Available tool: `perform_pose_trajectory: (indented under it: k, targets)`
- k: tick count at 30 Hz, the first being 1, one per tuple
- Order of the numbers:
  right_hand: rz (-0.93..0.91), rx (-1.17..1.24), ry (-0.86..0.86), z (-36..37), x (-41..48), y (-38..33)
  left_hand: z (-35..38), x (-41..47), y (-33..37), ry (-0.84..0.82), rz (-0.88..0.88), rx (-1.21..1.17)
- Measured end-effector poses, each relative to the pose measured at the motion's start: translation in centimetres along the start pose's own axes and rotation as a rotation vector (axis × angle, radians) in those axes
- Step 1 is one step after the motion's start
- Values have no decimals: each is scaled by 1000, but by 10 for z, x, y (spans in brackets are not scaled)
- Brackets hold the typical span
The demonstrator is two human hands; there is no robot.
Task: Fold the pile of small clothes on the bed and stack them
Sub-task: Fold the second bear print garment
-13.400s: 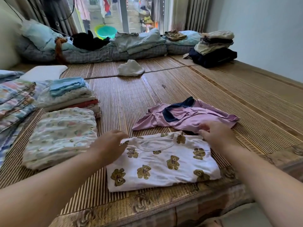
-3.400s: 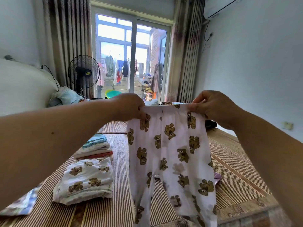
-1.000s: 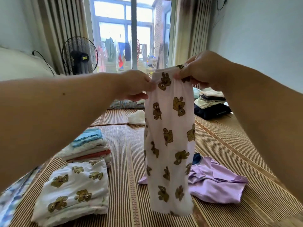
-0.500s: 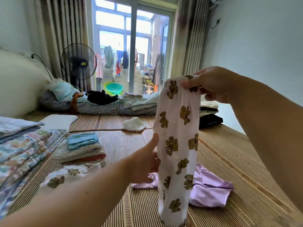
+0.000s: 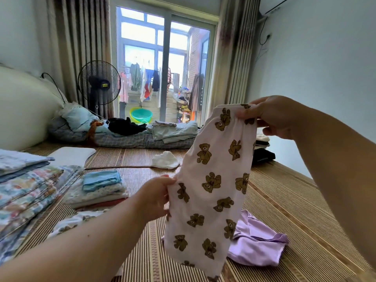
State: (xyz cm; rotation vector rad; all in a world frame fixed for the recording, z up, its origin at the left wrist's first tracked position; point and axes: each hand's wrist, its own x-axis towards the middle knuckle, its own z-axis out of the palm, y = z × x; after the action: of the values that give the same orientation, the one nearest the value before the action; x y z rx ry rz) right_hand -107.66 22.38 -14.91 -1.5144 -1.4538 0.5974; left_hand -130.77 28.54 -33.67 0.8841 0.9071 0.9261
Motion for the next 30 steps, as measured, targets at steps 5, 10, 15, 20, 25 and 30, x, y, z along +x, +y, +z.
perform_pose_trajectory:
  k: [5, 10, 15, 20, 25, 30]
  targets:
    - [-14, -19, -27, 11, -4, -3, -6, -6, 23, 231, -9, 453]
    - [-14, -58, -88, 25, -8, -4, 35, -35, 69, -226, 325, 501]
    - [-17, -110, -175, 22, -15, -4, 68, -41, 100, -341, 293, 645]
    - [-6, -117, -207, 14, -17, 5, 66, -27, 116, -156, 58, 795]
    - [93, -3, -185, 36, 1, 27, 62, -5, 118, -89, 2, 713]
    - [-90, 74, -42, 63, 32, 38, 58, 22, 123, 81, 383, 847]
